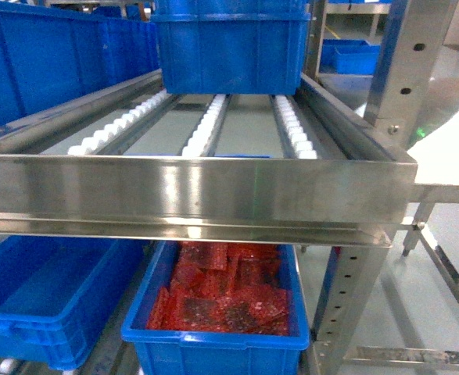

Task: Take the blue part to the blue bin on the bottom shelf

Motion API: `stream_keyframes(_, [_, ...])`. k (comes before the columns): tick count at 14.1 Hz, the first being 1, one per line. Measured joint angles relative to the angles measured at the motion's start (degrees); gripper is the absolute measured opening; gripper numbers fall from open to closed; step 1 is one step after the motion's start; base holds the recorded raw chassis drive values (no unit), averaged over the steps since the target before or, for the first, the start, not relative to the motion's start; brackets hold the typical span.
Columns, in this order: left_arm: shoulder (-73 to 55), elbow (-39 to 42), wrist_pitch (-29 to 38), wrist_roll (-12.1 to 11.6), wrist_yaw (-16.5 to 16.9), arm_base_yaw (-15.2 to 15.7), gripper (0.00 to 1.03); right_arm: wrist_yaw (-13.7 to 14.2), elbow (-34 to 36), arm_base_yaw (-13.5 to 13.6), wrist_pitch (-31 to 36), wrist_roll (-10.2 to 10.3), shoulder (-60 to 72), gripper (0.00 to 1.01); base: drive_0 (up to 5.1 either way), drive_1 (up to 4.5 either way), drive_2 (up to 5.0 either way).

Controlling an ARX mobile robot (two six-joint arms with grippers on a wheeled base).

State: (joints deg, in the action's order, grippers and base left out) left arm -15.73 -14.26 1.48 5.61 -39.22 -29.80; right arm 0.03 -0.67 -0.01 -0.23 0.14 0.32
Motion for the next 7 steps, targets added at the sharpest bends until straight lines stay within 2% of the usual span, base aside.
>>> stream_keyframes(7, [-0.02,0.0,0.0,0.0,0.0,-0.04,0.43,-0.04,0.0,0.0,0.0,0.0,-0.02,0.98,-5.1,2.38,2.4])
